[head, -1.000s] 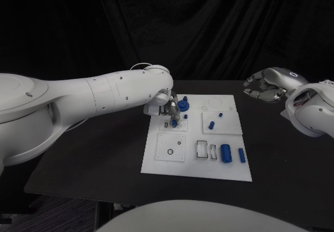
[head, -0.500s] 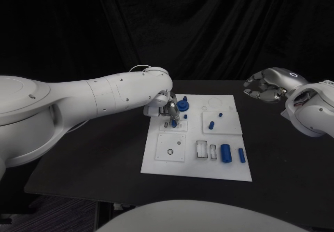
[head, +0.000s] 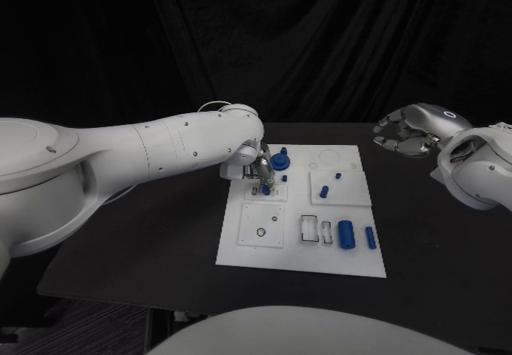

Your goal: Assemble the parts on the task board

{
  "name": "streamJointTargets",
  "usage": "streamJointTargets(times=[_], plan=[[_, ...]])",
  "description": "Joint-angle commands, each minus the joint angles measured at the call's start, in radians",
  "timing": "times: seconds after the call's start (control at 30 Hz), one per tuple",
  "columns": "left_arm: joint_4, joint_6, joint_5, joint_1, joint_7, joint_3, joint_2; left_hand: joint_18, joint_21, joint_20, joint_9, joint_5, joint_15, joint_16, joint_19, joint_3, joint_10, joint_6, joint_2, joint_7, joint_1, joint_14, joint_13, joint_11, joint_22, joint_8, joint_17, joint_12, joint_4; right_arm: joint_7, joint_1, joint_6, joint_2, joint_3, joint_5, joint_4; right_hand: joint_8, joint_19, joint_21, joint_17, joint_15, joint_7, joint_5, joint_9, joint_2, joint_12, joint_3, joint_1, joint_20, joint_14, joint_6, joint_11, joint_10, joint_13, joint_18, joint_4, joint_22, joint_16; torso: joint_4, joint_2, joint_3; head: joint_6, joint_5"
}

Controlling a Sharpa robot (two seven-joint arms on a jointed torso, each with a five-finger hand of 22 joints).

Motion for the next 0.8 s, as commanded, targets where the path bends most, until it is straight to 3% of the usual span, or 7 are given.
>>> streamJointTargets(times=[0.03,0.8], plan=[[-0.001,0.017,0.008,-0.004,0.005,0.001,0.005,0.006,-0.005,0.004,-0.001,0.004,0.008,0.003,0.024,0.020,0.105,0.002,0.011,-0.006,0.000,0.106,0.263,0.008,0.217,-0.005,0.263,0.003,-0.023,-0.014,-0.002,0.005,0.001,0.001,-0.003,0.000,0.000,-0.008,-0.006,0.246,0.005,0.003,0.007,-0.001,-0.006,0.003,0.004,0.005,-0.002,0.097,-0.001,0.009,0.106,0.263,0.009,0.000,0.134,-0.004,-0.0005,0.000,0.0000,0.000,0.001],[-0.013,0.010,0.008,-0.016,0.003,0.001,0.010,0.008,-0.012,0.005,-0.003,0.000,0.010,0.003,0.018,0.015,0.105,-0.003,0.022,-0.002,-0.001,0.106,0.263,0.011,0.214,-0.012,0.263,0.003,-0.026,-0.020,-0.002,0.014,0.002,0.001,-0.003,-0.001,0.000,-0.008,-0.009,0.244,0.006,0.004,0.006,-0.002,-0.007,0.003,0.006,0.003,-0.002,0.096,-0.002,0.009,0.106,0.263,0.010,0.000,0.133,-0.007,0.0001,0.000,0.0002,0.000,0.000]])
